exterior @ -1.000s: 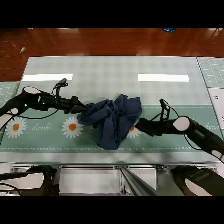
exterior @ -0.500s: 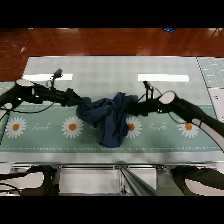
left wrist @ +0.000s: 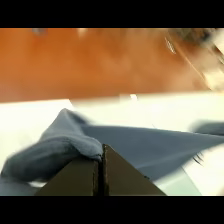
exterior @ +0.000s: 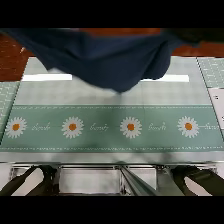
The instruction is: Fold the shirts.
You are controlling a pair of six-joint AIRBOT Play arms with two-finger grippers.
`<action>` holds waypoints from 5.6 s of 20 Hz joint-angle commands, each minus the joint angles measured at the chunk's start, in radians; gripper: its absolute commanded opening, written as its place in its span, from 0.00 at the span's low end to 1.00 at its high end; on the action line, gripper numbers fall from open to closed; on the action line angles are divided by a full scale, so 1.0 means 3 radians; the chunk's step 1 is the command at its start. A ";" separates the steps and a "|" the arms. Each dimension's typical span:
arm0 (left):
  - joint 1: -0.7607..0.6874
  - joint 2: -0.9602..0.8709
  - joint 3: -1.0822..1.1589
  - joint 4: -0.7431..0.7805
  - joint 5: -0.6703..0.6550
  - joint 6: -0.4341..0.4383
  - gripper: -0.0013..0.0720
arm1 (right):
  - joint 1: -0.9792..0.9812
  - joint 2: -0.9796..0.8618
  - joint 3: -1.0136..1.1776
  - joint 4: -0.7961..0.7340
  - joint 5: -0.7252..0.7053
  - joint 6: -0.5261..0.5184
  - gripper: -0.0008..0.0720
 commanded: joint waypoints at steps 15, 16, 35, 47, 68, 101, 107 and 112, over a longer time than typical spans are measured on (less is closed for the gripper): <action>-0.1550 0.1965 -0.1553 0.3683 -0.0769 -0.1540 0.04 | 0.0011 0.1344 -0.1073 -0.1511 0.0896 0.0645 0.05; -0.1551 0.1948 -0.1954 0.3679 -0.0668 -0.1587 0.04 | 0.0011 0.1240 -0.1292 -0.1483 0.0726 0.0645 0.05; -0.0910 -0.1160 -0.1567 0.3160 0.0320 -0.1539 0.71 | -0.0956 -0.1860 -0.0276 -0.0189 0.0231 0.0264 0.57; 0.0769 -0.1386 -0.2475 0.1026 -0.0320 -0.0004 0.71 | -0.1695 0.0305 -0.3665 0.0566 -0.0329 -0.0379 0.57; -0.0106 -0.2126 -0.1741 0.1553 -0.0713 -0.0312 0.04 | -0.1798 0.0528 -0.3938 -0.0043 0.0256 -0.0223 0.57; 0.0235 -0.0144 0.0094 -0.0702 -0.0005 -0.0141 0.04 | -0.0629 -0.0277 0.0970 0.0373 0.0362 -0.0098 0.05; 0.0497 0.0880 0.0294 0.0403 0.0229 -0.0661 0.04 | -0.0614 0.0544 0.1223 -0.0134 0.0502 -0.0106 0.05; -0.0772 0.1424 0.0647 0.3148 0.0228 -0.1315 0.04 | -0.0614 0.1175 0.1223 -0.0833 0.1013 0.0014 0.05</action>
